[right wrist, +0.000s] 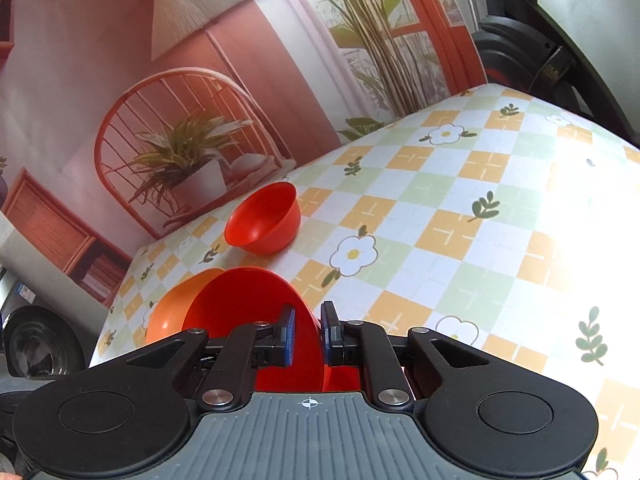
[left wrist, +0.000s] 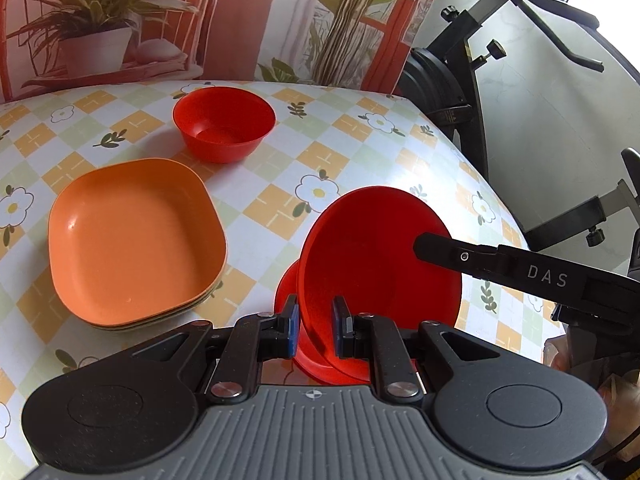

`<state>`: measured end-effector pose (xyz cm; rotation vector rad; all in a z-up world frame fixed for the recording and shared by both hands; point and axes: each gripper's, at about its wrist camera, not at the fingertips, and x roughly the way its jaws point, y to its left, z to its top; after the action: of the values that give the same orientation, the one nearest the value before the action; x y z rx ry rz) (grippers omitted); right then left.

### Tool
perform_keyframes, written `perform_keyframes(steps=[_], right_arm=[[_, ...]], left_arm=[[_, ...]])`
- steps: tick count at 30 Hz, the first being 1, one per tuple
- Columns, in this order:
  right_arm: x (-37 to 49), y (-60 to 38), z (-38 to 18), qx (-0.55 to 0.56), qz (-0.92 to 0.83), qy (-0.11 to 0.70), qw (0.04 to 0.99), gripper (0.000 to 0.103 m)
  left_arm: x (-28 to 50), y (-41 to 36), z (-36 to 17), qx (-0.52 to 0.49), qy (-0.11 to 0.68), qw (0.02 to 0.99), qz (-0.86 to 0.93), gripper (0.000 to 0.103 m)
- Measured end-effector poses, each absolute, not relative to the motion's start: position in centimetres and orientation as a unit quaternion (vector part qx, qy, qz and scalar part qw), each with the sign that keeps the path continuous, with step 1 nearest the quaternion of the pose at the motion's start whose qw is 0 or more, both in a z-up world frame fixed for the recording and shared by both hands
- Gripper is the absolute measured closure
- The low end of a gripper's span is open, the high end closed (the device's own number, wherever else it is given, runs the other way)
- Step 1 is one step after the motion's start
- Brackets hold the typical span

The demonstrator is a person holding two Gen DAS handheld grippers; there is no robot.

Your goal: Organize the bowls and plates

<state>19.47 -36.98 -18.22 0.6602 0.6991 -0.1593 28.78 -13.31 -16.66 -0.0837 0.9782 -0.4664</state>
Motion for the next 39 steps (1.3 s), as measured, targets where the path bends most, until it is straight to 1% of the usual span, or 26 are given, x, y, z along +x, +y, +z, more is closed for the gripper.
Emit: perform_keyframes(steps=[10, 32, 39], right_arm=[[19.3, -37.2, -20.7, 0.339, -0.074, 0.345, 0.872, 0.09], [19.3, -37.4, -21.4, 0.334, -0.073, 0.341, 0.876, 0.09], [19.3, -37.3, -21.3, 0.329, -0.077, 0.34, 0.878, 0.085]], left_arm=[[29.0, -13.7, -18.3, -0.04, 0.484, 0.851, -0.201, 0.086], [28.6, -14.5, -18.8, -0.018, 0.465, 0.864, -0.191, 0.085], [28.3, -13.9, -19.0, -0.034, 0.468, 0.863, -0.19, 0.084]])
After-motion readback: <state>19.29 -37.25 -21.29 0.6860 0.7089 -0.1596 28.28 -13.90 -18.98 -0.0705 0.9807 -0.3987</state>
